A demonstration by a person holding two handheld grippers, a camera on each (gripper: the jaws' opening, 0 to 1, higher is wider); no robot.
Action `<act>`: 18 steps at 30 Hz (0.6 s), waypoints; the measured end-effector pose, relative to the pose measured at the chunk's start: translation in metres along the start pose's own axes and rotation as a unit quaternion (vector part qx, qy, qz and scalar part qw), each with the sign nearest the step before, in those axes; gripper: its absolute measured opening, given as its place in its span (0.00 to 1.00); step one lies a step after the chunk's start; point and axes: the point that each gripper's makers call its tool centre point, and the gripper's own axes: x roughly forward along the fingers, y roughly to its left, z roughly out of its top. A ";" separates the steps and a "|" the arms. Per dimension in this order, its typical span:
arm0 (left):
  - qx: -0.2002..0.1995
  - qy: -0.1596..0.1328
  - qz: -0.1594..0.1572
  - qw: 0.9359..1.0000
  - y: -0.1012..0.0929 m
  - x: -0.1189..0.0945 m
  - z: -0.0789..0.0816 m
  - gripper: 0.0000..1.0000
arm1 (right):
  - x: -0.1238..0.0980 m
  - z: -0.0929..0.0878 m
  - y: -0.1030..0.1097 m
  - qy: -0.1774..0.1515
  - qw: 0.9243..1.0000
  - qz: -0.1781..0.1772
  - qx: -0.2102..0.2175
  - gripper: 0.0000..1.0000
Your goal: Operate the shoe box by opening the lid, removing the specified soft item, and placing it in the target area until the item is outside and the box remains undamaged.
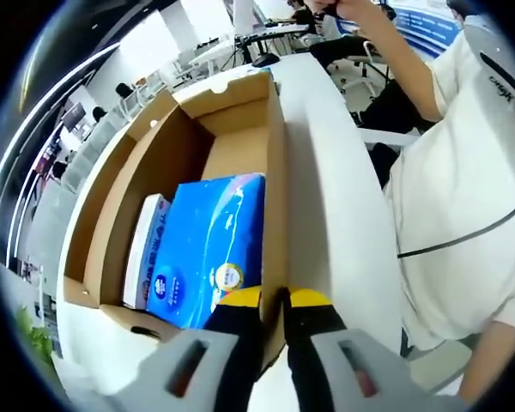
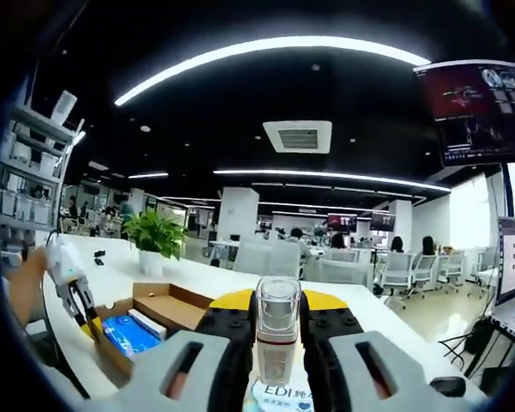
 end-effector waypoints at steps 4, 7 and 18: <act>0.000 -0.001 0.001 1.000 0.000 0.000 0.000 0.08 | -0.004 -0.002 -0.015 -0.004 1.000 -0.019 -0.005 0.18; 0.002 -0.001 0.001 1.000 0.000 0.000 0.000 0.08 | -0.004 -0.007 -0.027 -0.007 0.999 -0.041 -0.010 0.18; 0.018 -0.005 -0.007 1.000 -0.001 0.000 0.000 0.07 | 0.002 -0.029 -0.056 -0.007 0.998 -0.070 0.005 0.18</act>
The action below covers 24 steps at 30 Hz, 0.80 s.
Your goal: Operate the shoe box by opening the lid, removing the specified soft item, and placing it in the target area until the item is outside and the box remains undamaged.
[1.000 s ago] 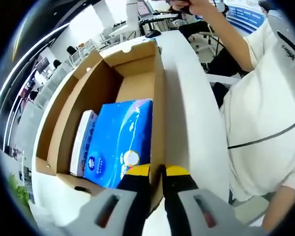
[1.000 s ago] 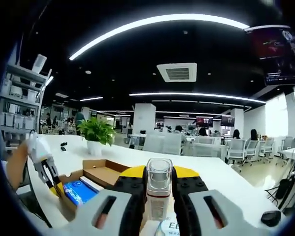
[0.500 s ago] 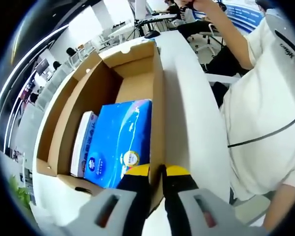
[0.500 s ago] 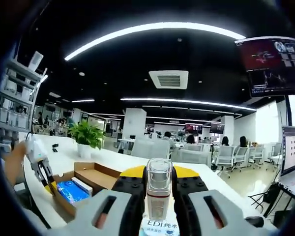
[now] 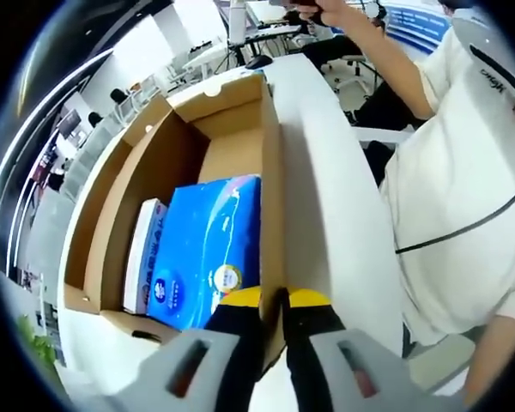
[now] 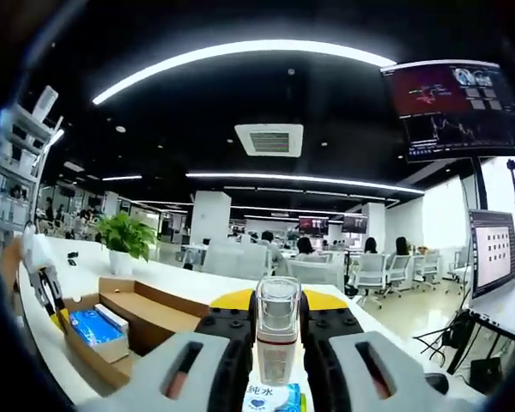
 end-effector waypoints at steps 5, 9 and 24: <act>-0.001 0.001 0.000 1.000 0.000 0.000 0.000 0.07 | 0.005 -0.007 -0.010 0.004 1.000 -0.009 0.000 0.18; -0.002 0.002 0.000 1.000 0.000 0.000 0.000 0.07 | 0.011 -0.012 -0.015 0.009 1.000 -0.015 -0.007 0.18; 0.004 0.001 -0.003 1.000 0.000 0.000 0.000 0.06 | 0.029 -0.050 -0.030 0.064 0.998 -0.012 -0.024 0.18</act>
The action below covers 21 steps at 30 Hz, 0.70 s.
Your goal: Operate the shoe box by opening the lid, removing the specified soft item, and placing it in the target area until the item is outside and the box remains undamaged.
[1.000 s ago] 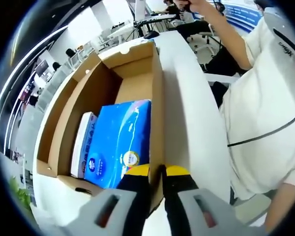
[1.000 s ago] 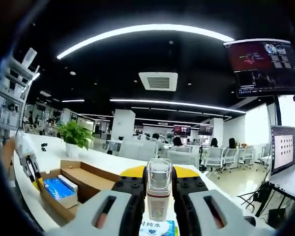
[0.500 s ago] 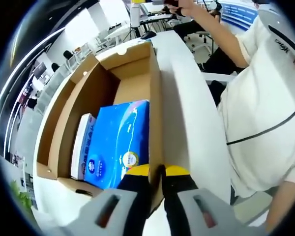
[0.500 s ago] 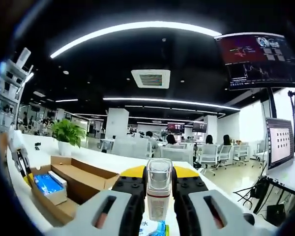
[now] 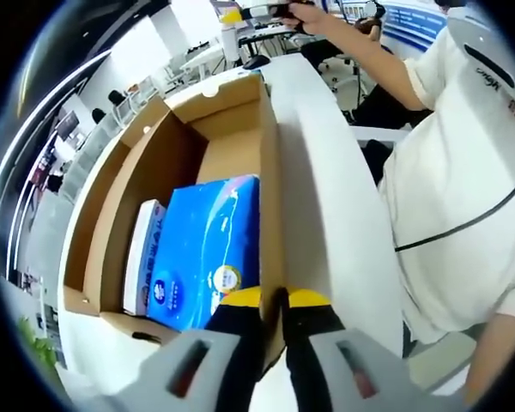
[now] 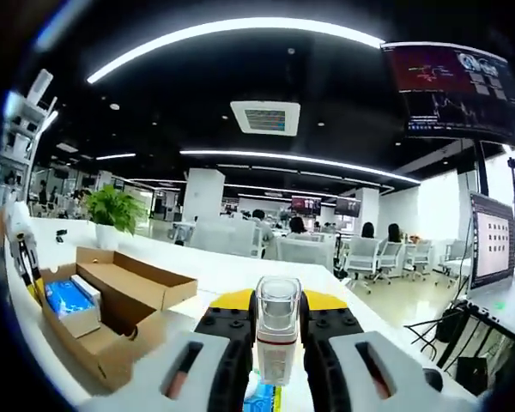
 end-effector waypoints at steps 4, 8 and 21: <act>-0.001 0.001 0.002 1.000 0.000 0.000 0.000 0.07 | -0.001 -0.008 -0.010 0.011 1.000 -0.004 -0.003 0.18; -0.003 0.001 0.002 1.000 0.001 0.000 0.000 0.07 | -0.002 -0.025 -0.020 0.026 1.000 -0.007 0.005 0.18; -0.009 0.002 -0.001 1.000 0.001 0.000 -0.001 0.06 | -0.002 -0.057 -0.032 0.051 0.998 -0.009 0.019 0.18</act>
